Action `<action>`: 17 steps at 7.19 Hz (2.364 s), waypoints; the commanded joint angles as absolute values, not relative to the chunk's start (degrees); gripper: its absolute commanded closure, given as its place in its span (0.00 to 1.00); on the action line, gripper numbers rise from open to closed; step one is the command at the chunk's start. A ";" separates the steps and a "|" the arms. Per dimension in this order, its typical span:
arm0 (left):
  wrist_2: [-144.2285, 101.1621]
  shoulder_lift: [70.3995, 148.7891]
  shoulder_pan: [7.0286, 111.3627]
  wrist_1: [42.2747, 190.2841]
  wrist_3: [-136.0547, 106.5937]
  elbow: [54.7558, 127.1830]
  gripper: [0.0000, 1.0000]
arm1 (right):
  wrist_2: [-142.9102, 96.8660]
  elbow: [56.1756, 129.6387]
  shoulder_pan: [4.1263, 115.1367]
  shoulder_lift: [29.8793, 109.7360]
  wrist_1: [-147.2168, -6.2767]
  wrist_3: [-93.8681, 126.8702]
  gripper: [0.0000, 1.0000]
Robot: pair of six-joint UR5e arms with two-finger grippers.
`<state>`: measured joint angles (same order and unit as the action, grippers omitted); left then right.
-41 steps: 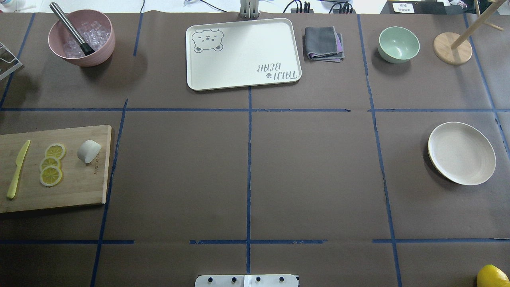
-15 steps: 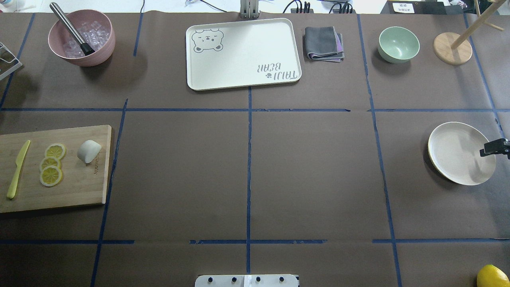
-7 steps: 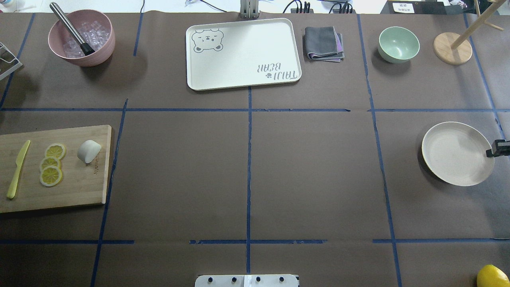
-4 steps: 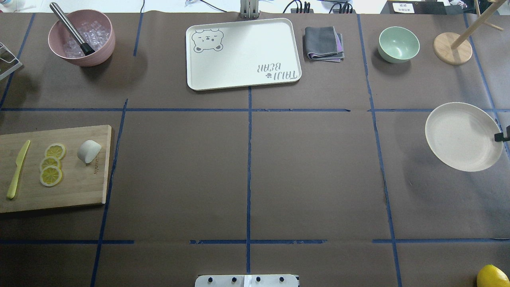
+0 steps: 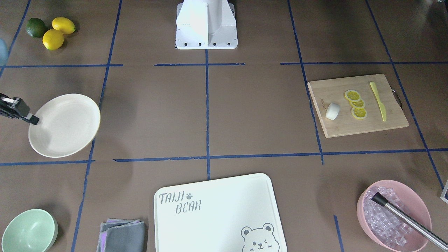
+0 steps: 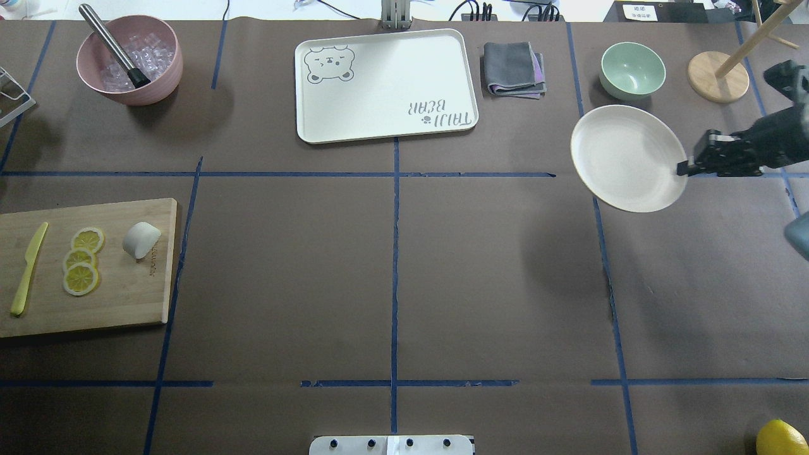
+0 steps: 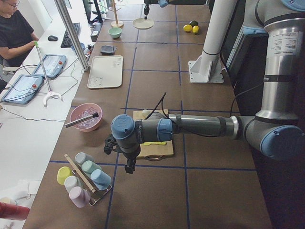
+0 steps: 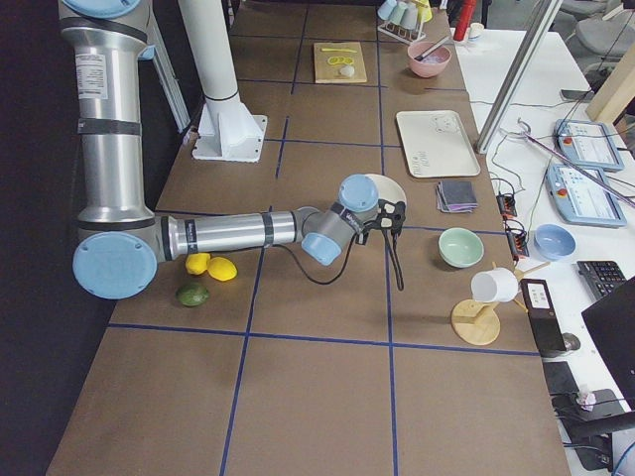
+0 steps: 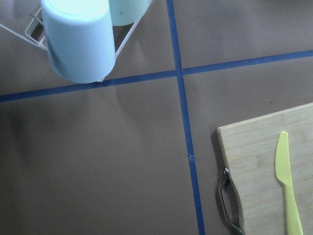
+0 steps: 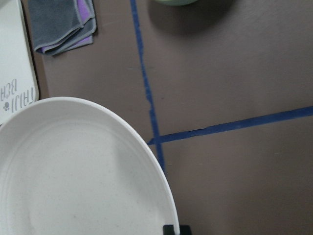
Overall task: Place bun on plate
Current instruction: 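Slide the white plate with the right gripper toward the table center, then release the plate rim and withdraw the right gripper to rest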
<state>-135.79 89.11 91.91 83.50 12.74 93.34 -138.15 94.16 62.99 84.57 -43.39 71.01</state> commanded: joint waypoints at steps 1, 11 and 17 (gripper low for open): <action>-135.79 88.95 91.93 83.50 12.74 93.60 0.00 | -127.24 94.22 50.17 75.89 -45.07 83.97 1.00; -135.70 88.86 92.11 83.41 12.66 94.13 0.00 | -106.96 93.78 29.27 61.44 -63.46 90.00 0.84; -135.18 88.59 91.59 83.58 3.64 102.53 0.00 | -107.75 99.74 31.72 61.08 -74.76 88.86 0.00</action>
